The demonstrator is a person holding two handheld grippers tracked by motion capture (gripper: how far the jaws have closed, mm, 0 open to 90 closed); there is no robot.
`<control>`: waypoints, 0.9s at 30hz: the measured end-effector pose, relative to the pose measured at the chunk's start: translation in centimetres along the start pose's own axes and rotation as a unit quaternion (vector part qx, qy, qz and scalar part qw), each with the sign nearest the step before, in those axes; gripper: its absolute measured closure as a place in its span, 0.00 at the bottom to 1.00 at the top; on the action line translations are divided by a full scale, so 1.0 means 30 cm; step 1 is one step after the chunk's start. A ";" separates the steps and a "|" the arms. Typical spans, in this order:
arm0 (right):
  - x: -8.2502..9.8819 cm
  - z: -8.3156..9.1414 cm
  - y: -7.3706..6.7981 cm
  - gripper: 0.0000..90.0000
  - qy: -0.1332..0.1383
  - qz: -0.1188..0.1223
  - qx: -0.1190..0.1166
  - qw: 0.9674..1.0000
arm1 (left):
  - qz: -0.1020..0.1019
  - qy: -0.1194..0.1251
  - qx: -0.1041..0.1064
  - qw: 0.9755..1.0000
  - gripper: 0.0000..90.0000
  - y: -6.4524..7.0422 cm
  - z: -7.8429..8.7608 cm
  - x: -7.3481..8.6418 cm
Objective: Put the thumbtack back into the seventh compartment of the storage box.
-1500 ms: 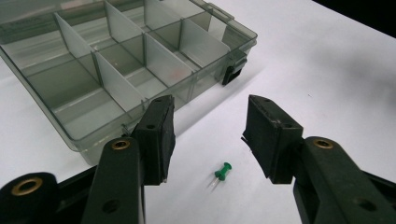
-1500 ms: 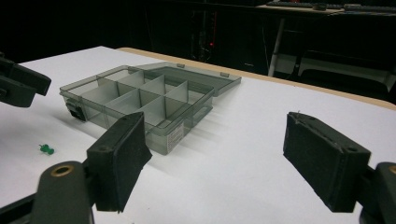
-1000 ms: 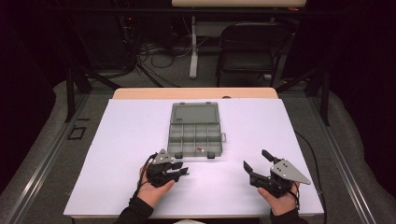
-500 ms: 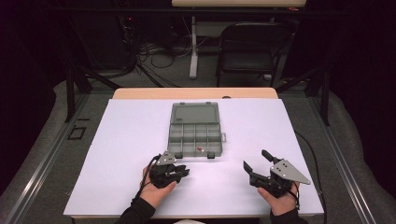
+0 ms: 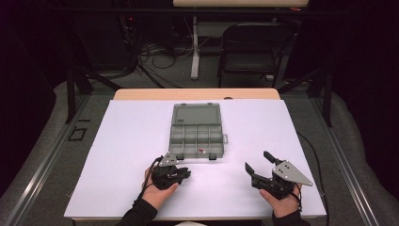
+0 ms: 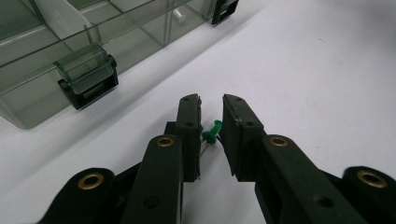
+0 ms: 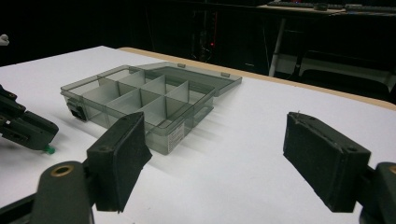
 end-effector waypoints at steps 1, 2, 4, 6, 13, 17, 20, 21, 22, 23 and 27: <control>0.000 0.000 0.000 0.23 0.001 0.000 0.000 1.000 | 0.001 0.000 0.000 1.000 0.86 0.000 -0.001 0.000; 0.000 0.000 0.000 0.23 0.001 0.000 0.000 1.000 | 0.001 0.000 0.000 1.000 0.86 0.000 -0.001 0.001; 0.000 0.000 0.001 0.23 0.001 0.001 0.000 1.000 | -0.002 -0.005 -0.001 1.000 0.87 -0.001 -0.001 0.003; 0.000 0.000 0.000 0.23 0.000 0.000 0.000 1.000 | -0.004 -0.008 -0.002 1.000 0.88 -0.002 -0.005 0.007; 0.000 0.000 0.001 0.23 0.001 0.000 0.000 1.000 | -0.001 -0.008 -0.008 1.000 0.91 0.001 -0.012 0.015; 0.000 -0.001 0.000 0.23 0.000 0.000 0.000 1.000 | 0.000 -0.005 -0.008 1.000 0.92 0.001 -0.013 0.015; 0.001 -0.001 0.000 0.23 0.000 0.001 0.000 1.000 | 0.000 -0.005 -0.007 1.000 0.92 0.000 -0.012 0.016; 0.001 -0.001 0.001 0.23 0.000 0.001 0.000 1.000 | 0.000 -0.005 -0.008 1.000 0.92 0.000 -0.012 0.016; 0.001 -0.001 0.000 0.23 0.000 0.001 0.001 1.000 | 0.000 -0.005 -0.007 1.000 0.93 0.001 -0.012 0.016; 0.001 -0.001 0.000 0.23 -0.001 0.000 0.000 1.000 | 0.000 -0.005 -0.007 1.000 0.93 0.001 -0.012 0.016; 0.001 -0.001 0.000 0.23 -0.001 0.001 0.001 1.000 | 0.000 -0.006 -0.007 1.000 0.93 0.000 -0.011 0.016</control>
Point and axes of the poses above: each handheld gripper's, and its own axes: z roughly backward along the jaws, x roughly out of its underside, y roughly to its right, the point moved 9 cm from there along -z, roughly forward along the jaws, and after that the axes turned 9 degrees about x, right-handed, at the moved point
